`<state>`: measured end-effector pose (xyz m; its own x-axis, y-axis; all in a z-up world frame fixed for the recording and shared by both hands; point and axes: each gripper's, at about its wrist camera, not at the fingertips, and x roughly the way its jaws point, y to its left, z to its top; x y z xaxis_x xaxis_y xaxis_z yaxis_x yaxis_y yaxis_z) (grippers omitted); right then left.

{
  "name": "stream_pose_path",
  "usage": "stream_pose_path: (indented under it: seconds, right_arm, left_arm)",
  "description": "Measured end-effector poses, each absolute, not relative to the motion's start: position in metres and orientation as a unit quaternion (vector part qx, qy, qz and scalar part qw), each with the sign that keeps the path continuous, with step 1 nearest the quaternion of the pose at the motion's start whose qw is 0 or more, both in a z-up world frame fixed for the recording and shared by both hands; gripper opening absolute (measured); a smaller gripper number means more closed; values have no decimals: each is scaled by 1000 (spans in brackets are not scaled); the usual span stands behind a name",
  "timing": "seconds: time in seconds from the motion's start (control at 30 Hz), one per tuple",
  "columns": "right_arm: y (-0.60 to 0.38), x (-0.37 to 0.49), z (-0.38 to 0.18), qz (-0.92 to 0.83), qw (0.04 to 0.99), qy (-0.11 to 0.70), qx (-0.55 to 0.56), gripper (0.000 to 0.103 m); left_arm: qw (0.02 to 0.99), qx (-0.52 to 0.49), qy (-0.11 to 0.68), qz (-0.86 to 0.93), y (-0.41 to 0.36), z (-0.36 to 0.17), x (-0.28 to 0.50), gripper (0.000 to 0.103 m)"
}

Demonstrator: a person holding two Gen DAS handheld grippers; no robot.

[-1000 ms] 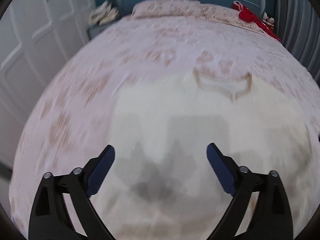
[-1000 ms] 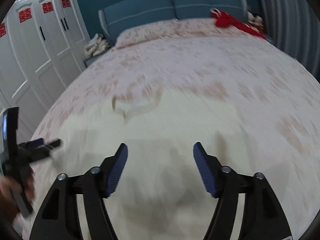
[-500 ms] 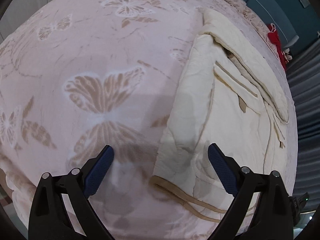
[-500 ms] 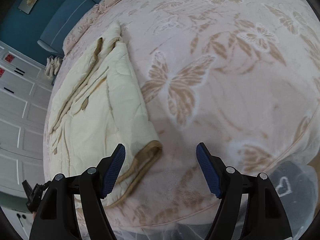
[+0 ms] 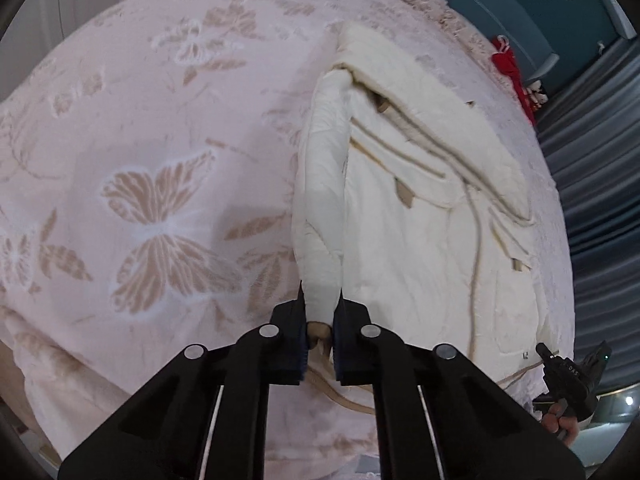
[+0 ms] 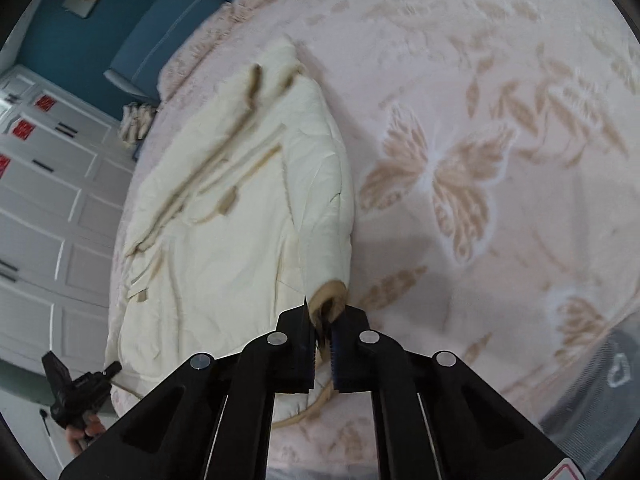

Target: Fold large clothes

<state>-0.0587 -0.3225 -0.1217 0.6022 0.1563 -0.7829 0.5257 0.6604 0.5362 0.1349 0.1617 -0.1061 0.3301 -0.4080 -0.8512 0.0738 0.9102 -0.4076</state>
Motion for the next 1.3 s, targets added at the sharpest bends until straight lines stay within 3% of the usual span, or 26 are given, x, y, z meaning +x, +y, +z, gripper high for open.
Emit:
stream_pose_path:
  seconds: [0.2, 0.37, 0.63, 0.83, 1.03, 1.3]
  right_arm:
    - [-304, -84, -73, -87, 827, 463, 307, 4]
    - [-281, -144, -50, -50, 806, 547, 220, 4]
    - [-249, -234, -26, -10, 759, 618, 204, 4]
    - [-257, -216, 13, -20, 803, 559, 205, 4]
    - [-292, -154, 50, -49, 862, 459, 208, 4]
    - [-313, -64, 27, -99, 895, 376, 216, 4]
  left_arm:
    - [809, -105, 548, -184, 167, -62, 96, 6]
    - [797, -67, 564, -206, 197, -31, 21, 7]
    - [781, -69, 595, -178, 233, -12, -76, 6]
    - [807, -88, 556, -181, 227, 11, -64, 6]
    - [853, -110, 483, -165, 218, 36, 1, 6]
    - [881, -111, 441, -130, 187, 20, 96, 6]
